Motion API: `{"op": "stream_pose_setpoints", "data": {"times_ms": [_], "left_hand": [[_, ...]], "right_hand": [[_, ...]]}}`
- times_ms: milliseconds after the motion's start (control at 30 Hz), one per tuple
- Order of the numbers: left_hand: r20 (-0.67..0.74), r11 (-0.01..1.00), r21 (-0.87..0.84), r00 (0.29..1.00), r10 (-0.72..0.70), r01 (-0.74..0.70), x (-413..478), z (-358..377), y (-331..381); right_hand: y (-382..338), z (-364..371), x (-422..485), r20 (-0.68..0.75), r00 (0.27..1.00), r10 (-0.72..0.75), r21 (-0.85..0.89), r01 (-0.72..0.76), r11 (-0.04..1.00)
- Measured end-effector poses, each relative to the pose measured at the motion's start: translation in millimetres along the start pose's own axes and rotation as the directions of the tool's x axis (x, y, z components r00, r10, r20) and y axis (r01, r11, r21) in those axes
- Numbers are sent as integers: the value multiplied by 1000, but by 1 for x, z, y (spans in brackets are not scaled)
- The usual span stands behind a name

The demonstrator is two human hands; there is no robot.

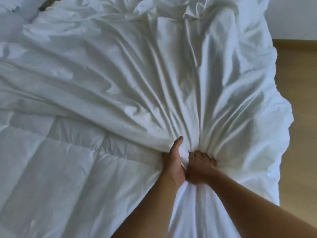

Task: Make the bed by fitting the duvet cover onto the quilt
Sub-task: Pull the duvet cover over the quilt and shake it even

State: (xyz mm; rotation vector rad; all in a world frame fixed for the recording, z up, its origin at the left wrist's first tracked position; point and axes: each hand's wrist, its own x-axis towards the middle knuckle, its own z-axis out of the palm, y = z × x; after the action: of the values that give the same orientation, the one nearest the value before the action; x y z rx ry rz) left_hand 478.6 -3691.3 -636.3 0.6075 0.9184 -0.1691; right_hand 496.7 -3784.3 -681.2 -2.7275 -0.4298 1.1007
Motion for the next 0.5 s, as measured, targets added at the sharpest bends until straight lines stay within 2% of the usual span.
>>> {"op": "stream_pose_setpoints", "data": {"times_ms": [67, 167, 233, 300, 433, 500], "left_hand": [[47, 988, 40, 988, 150, -152, -6, -2, 46], [107, 918, -52, 912, 397, -393, 8, -30, 165], [60, 881, -8, 880, 472, -472, 21, -62, 231], [47, 897, 105, 903, 426, -429, 35, -82, 246], [-66, 952, 132, 956, 285, -274, 25, -113, 195], [-40, 959, 188, 974, 225, -214, 10, -130, 185]], "right_hand": [[-7, 8, 5, -9, 998, 64, -23, -64, 998], [-13, 9, 11, -54, 987, 150, -66, -154, 986], [-23, 8, 11, -49, 981, 188, -141, -193, 971], [-27, 10, 9, -58, 970, 237, -164, -243, 956], [-36, 6, 6, -83, 958, 276, -191, -287, 939], [-38, 7, 6, -76, 952, 295, -205, -305, 930]]}}
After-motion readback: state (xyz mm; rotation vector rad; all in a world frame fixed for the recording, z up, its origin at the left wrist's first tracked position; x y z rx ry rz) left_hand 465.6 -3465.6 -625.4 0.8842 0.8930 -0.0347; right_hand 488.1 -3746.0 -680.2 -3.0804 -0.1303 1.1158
